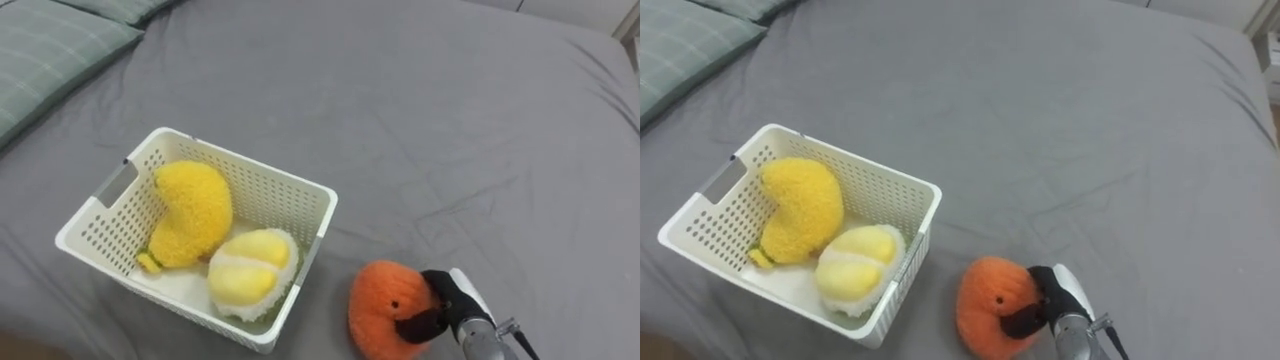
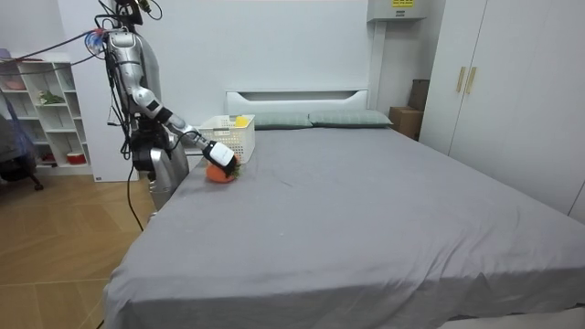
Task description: Collect toys from the bed
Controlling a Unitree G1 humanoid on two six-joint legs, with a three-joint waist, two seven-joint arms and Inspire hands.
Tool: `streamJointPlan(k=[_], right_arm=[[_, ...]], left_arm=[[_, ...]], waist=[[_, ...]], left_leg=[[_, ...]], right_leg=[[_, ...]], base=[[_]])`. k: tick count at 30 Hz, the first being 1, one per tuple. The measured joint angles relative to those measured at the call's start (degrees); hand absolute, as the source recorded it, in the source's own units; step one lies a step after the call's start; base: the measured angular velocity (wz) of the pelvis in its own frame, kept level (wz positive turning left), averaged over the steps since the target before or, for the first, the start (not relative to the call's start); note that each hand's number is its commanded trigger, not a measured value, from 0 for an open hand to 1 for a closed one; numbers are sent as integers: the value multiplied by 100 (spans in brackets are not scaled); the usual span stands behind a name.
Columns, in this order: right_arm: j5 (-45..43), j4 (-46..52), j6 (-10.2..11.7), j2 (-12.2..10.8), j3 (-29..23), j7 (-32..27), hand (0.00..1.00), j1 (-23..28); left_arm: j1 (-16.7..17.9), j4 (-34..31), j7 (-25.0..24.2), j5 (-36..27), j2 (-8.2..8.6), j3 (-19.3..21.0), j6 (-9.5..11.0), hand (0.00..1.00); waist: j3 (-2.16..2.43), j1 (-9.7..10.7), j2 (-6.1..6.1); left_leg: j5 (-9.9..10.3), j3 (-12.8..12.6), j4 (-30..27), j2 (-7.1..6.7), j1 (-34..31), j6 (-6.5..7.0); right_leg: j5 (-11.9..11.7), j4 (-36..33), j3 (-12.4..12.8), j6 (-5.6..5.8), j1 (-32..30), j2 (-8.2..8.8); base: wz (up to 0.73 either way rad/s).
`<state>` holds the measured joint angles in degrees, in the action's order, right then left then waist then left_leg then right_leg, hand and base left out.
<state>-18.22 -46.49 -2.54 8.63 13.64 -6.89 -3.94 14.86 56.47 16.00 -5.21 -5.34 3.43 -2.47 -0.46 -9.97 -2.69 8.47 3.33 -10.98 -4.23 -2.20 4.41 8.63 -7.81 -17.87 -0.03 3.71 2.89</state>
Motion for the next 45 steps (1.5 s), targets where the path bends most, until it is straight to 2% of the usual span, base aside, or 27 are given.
streamJointPlan(k=[2,6,9,11,18,19,21,25,29,34,39,42,45], right_arm=[[-2,-26,0,-9,-23,10,100,12],[133,-25,0,-7,-28,24,100,31],[447,-26,2,-11,-15,26,100,36],[742,-28,4,-11,-15,9,100,51],[982,209,5,11,-157,-184,100,62],[1002,376,13,16,-186,-190,100,75],[1095,695,45,21,-198,-215,100,107],[1070,1523,300,10,-196,-256,100,424],[1038,2173,305,26,-197,-251,100,698],[961,2895,296,55,-282,-215,100,775],[800,3631,302,55,-489,-284,100,788],[773,4044,289,53,-486,-291,100,788],[766,4643,269,50,-482,-286,100,775]], left_arm=[[47,-139,-3,94,-1,2,-13,0],[82,-225,-41,98,-2,3,-11,0],[47,-227,-42,80,-2,-2,-9,0],[1,-229,-40,71,3,-36,2,0],[-56,-223,-15,41,-7,-14,46,0],[-57,-198,-16,40,-13,5,47,0],[-71,-167,-16,26,-25,7,49,0],[-73,-167,-18,25,-28,10,164,0],[-159,-151,-22,15,-22,37,191,0],[-265,-76,-66,26,-12,94,224,0],[-349,92,-128,28,-23,91,236,0],[-341,100,-127,39,-16,89,235,0],[-459,231,-151,39,-16,88,234,0]], waist=[[20,8,-33],[27,23,-50],[6,20,-67],[-26,29,-68],[-16,45,-73],[3,50,-81],[11,134,-93],[17,192,-85],[22,215,-74],[27,353,-53],[33,344,-5],[23,348,14],[-7,335,98]], left_leg=[[1,19,13,-14,34,3],[-3,71,23,-41,38,10],[-4,79,27,-42,61,12],[1,107,42,-47,77,16],[-1,44,39,-35,76,17],[-3,8,37,-24,75,18],[-5,-17,36,-18,85,20],[-4,-185,142,20,186,21],[0,-286,197,49,255,22],[8,-397,251,65,279,31],[17,-470,259,69,360,46],[17,-469,242,68,365,47],[20,-468,248,67,368,52]], right_leg=[[22,5,-10,18,27,1],[32,6,-101,29,44,6],[32,6,-116,29,69,8],[32,11,-143,29,100,10],[34,4,-98,32,71,12],[33,-2,-80,30,33,7],[29,-1,-25,26,18,3],[21,-11,129,22,19,-7],[18,-34,232,17,16,-7],[17,-88,360,16,-6,-16],[12,-99,385,25,31,-33],[11,-114,381,25,27,-9],[12,-138,378,25,25,-8]], base=[[5],[7],[1],[6],[-3],[-14],[-11],[-19],[-15],[-13],[-7],[0],[0]])
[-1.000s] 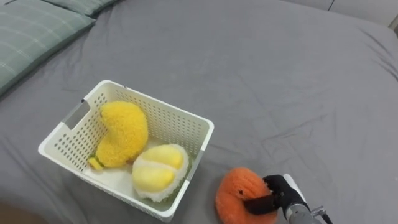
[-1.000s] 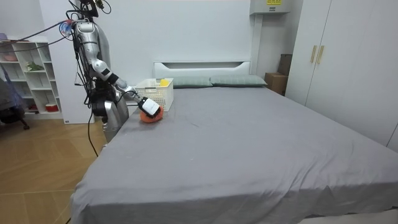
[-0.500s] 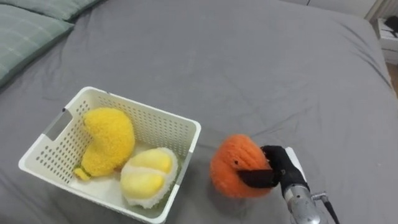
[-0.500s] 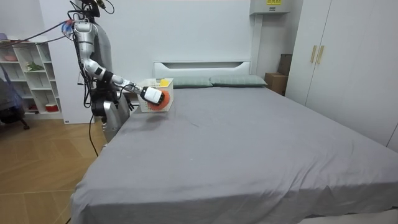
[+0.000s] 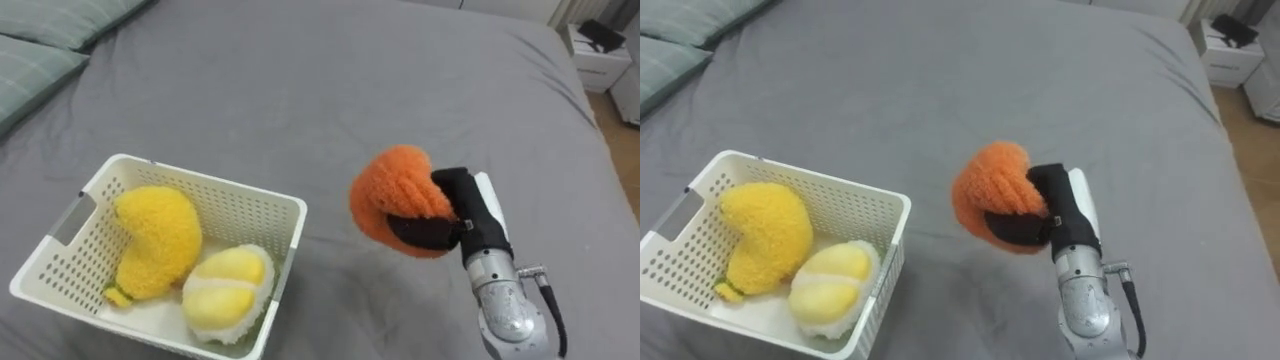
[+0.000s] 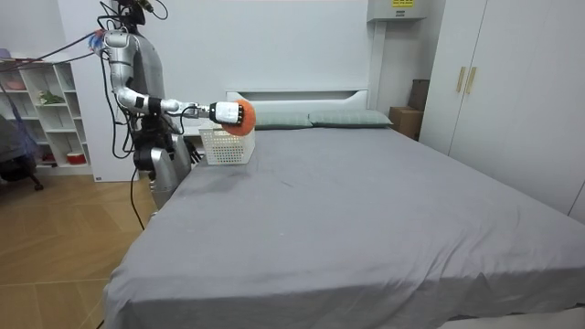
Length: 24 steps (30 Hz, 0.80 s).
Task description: Collect toys from the bed
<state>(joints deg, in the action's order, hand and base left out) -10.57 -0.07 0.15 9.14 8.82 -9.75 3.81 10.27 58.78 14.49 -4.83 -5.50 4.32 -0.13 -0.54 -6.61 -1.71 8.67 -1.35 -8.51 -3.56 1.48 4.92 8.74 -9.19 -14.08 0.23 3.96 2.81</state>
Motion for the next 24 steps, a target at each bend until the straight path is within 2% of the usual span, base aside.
streamJointPlan(k=[2,6,10,15,21,23,24], right_arm=[[11,252,0,-3,2,0,100,-64],[22,372,-4,-5,10,-1,100,-99],[17,552,-116,1,46,21,100,-250],[-219,928,-150,-3,538,253,100,-698],[-254,978,-169,-30,853,577,100,-1121],[-358,1001,-266,-85,972,753,100,-1285],[-353,1001,-295,-85,1016,802,100,-1321]], left_arm=[[-70,96,-3,-2,1,0,-5,0],[-70,100,-5,-2,4,1,-6,0],[-92,99,-47,1,3,11,-7,0],[-107,205,-53,-8,4,-9,-26,0],[-257,298,-68,65,-4,6,-43,0],[-266,286,-119,132,-26,8,-80,0],[-270,285,-130,190,-27,8,-94,0]], waist=[[14,-12,48],[18,-33,49],[20,-160,47],[19,-217,49],[-1,-587,-15],[30,-717,-108],[23,-752,-128]], left_leg=[[0,-3,-6,-1,9,0],[1,2,-5,-3,4,1],[14,3,-6,-3,-26,13],[13,-5,-18,2,4,12],[17,36,-15,-4,-36,17],[15,56,-21,-10,-128,16],[14,62,-22,-12,-131,17]], right_leg=[[0,2,-1,0,3,-3],[0,5,-17,0,10,-10],[-1,1,-16,2,-7,-10],[-1,0,-4,1,9,-13],[0,-41,-12,2,-23,-4],[0,-48,-45,2,-107,-1],[0,-49,-52,2,-108,1]], base=[[0],[0],[0],[0],[3],[2],[4]])
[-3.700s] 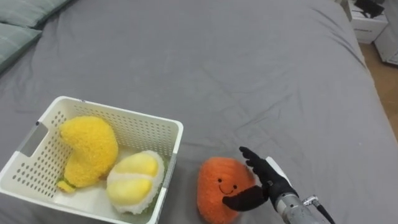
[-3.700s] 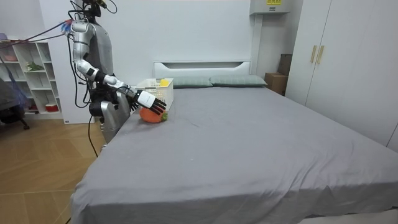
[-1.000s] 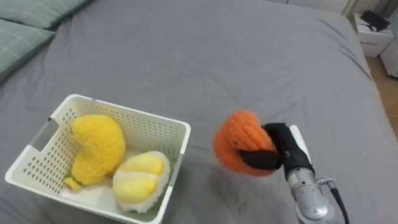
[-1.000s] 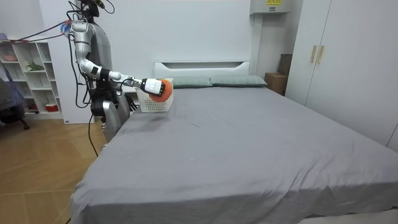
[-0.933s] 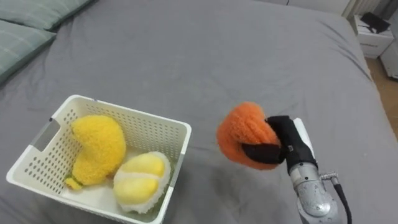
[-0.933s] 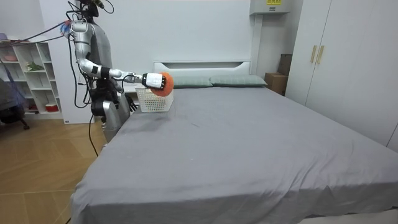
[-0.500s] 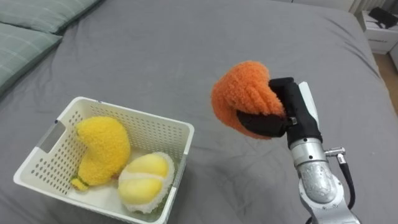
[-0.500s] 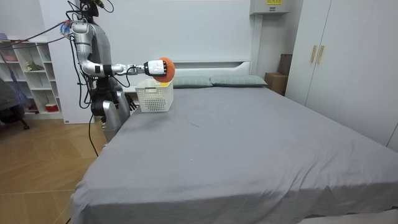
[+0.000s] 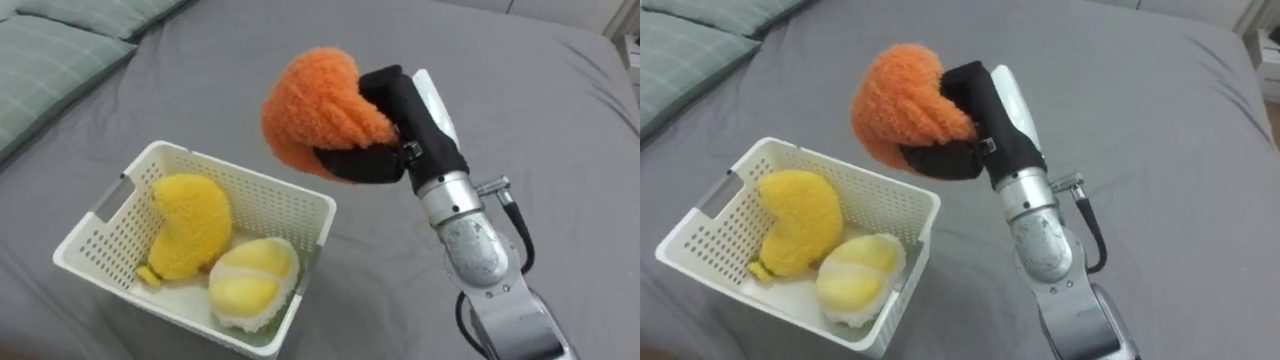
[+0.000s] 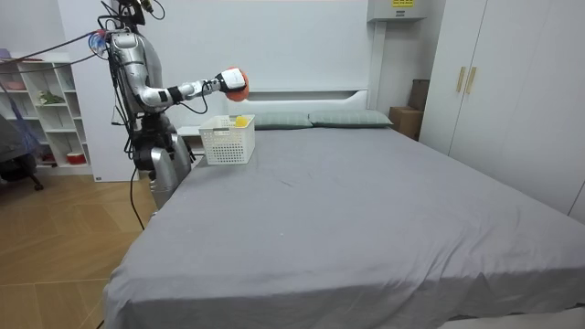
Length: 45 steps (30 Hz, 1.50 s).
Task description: Collect toys from the bed
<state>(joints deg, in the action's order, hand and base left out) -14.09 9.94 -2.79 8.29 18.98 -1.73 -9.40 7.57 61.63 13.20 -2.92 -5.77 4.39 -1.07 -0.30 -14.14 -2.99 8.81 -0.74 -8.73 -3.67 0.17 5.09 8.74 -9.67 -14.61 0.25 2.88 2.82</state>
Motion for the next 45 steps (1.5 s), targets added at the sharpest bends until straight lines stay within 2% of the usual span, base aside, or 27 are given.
streamJointPlan(k=[2,4,5,6,7,10,15,19,23,31,39,45], right_arm=[[0,0,-104,-2,193,183,100,-61],[3,0,-119,-3,355,309,97,-144],[2,-1,-157,-7,478,368,90,-234],[4,-1,-186,-9,574,428,77,-332],[4,-1,-206,-9,626,449,61,-378],[11,-7,-248,-61,722,574,0,-467],[84,-89,-312,-111,972,735,0,-511],[4,-628,-332,-100,992,752,0,-512],[-153,-1029,-362,-67,1009,753,0,-511],[-384,-1128,-362,112,1009,743,0,-507],[-447,-1146,-369,134,1012,732,0,-496],[-453,-1146,-482,138,1012,688,0,-492]], left_arm=[[-24,-2,-28,37,0,-6,-27,0],[-71,2,-28,36,-14,-11,-27,0],[-94,3,-28,26,-33,-13,-27,0],[-129,27,-33,20,-66,-14,-28,0],[-133,31,-35,19,-83,-13,-33,0],[-159,32,-40,20,-147,-72,-106,0],[-193,28,-30,43,-195,-108,-182,0],[-285,-24,34,110,-192,-105,-265,0],[-286,-80,148,108,-190,-107,-265,0],[-289,-103,177,109,-189,-127,-273,0],[-276,-143,172,110,-190,-130,-275,0],[-273,-160,131,112,-191,-129,-296,0]], waist=[[22,-104,-69],[1,-196,-109],[-14,-206,-136],[-55,-225,-157],[-65,-231,-170],[-74,-349,-195],[-77,-447,-190],[-76,-514,-189],[-80,-494,-181],[-70,-400,-174],[-61,-337,-182],[-58,-334,-187]], left_leg=[[0,33,-10,-4,-1,2],[0,81,-28,-12,-2,3],[0,108,-49,-16,-2,3],[0,121,-51,-16,5,2],[0,127,-54,-17,2,2],[2,139,-58,-21,5,4],[1,139,-59,-22,5,4],[2,161,-71,-25,-72,2],[0,172,-101,-29,-101,0],[0,188,-111,-33,-137,0],[0,187,-119,-34,-137,0],[0,189,-130,-35,-140,1]], right_leg=[[0,2,-45,0,10,0],[0,6,-92,0,27,3],[0,14,-125,0,42,6],[0,23,-129,0,58,3],[0,26,-132,0,59,2],[-1,31,-134,1,58,5],[-3,46,-117,4,54,4],[-10,94,-127,8,55,-3],[-10,94,-137,8,34,-4],[-10,103,-148,8,8,-4],[-10,103,-152,8,11,-3],[-10,101,-182,8,17,-1]], base=[[7],[12],[12],[9],[5],[0],[0],[6],[1],[0],[0],[0]])
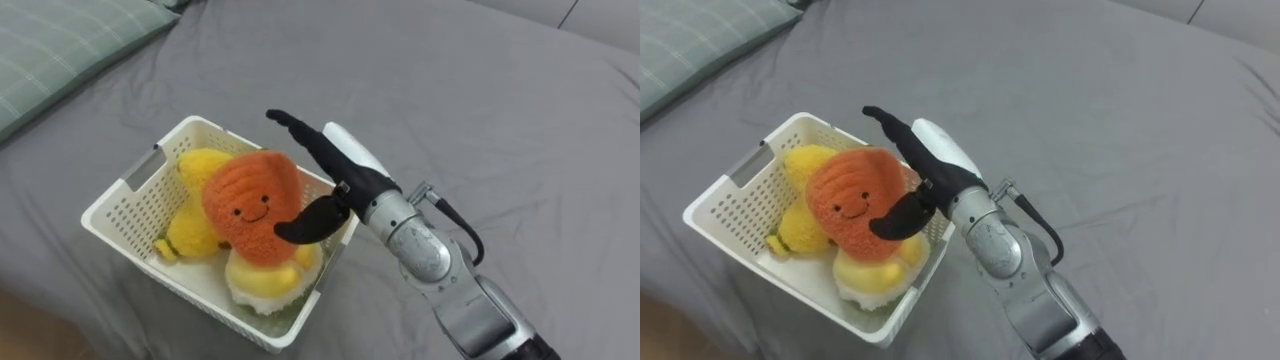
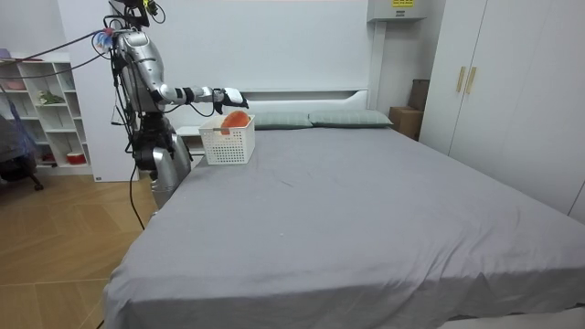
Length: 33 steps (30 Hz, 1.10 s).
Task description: Collect toys from the bed
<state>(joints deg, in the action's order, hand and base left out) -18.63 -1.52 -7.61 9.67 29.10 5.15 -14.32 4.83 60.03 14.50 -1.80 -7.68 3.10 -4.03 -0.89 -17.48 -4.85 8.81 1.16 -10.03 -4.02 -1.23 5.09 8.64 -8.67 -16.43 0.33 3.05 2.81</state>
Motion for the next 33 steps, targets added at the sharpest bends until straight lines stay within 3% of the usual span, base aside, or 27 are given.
streamJointPlan(k=[12,13,15,17,22,26,30,33], right_arm=[[-114,2,-2,98,-22,-32,0,9],[0,19,11,113,-96,-48,0,92],[372,54,78,110,-273,-190,0,295],[956,64,204,148,-535,-429,0,588],[1489,64,347,147,-1113,-854,0,1116],[1960,55,549,147,-1926,-1265,0,1601],[2300,12,708,146,-2658,-1734,0,1980],[2332,-2,763,136,-2873,-1905,0,2217]], left_arm=[[44,-69,-18,22,-4,25,-72,0],[70,-56,5,20,-9,59,-64,0],[162,-51,46,14,-25,133,-34,0],[245,-43,93,14,-48,136,-14,0],[324,-21,110,-104,-39,285,72,0],[512,-18,126,-88,-13,679,175,0],[633,-49,250,-79,1,837,268,0],[631,-85,260,-5,6,922,323,0]], waist=[[9,19,-13],[-14,37,23],[-2,93,7],[5,188,-3],[8,486,52],[88,834,143],[80,1079,211],[79,1178,222]], left_leg=[[0,29,-25,-11,27,1],[0,25,-13,-11,67,2],[1,27,8,-12,103,3],[0,19,6,-12,105,4],[5,-67,21,0,143,12],[12,-218,62,25,213,22],[20,-394,140,60,295,22],[36,-470,141,86,311,10]], right_leg=[[0,-7,14,0,10,6],[0,1,40,1,43,2],[-1,6,20,3,88,7],[-6,6,6,10,86,16],[-14,-3,80,19,103,12],[-26,-14,236,24,109,7],[-29,-32,399,22,88,-1],[-34,-32,513,13,70,-26]], base=[[0],[0],[2],[0],[-9],[-18],[-25],[-16]])
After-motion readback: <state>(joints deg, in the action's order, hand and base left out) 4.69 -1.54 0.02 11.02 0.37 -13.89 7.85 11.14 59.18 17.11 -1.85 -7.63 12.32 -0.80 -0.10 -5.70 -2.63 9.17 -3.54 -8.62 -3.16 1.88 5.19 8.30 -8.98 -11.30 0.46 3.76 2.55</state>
